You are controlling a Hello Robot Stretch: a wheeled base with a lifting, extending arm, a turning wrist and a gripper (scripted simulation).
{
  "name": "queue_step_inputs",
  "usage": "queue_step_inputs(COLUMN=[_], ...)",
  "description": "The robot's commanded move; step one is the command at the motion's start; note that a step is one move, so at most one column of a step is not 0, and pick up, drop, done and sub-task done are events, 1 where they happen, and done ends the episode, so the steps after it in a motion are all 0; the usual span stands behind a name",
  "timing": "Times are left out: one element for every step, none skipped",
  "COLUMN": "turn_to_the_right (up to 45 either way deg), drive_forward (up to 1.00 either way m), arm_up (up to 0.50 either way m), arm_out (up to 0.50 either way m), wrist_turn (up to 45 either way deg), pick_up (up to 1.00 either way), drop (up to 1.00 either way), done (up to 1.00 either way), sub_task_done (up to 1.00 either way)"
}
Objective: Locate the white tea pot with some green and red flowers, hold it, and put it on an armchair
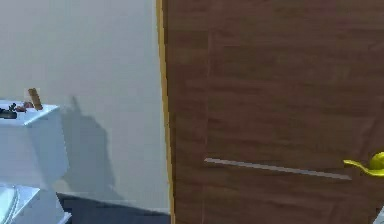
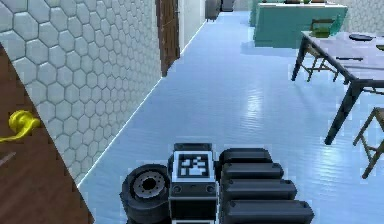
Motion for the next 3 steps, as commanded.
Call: queue_step_inputs(turn_to_the_right=[-30.0,0.0,-45.0], drive_forward=[0.00,0.45,0.00], arm_up=[0.00,0.00,0.00], arm_out=[0.00,0.00,0.00], wrist_turn=[0.0,0.0,0.0], pick_up=[0.00,0.00,0.00], drop=[0.00,0.00,0.00], done=[0.00,0.00,0.00], sub_task_done=[0.00,0.00,0.00])
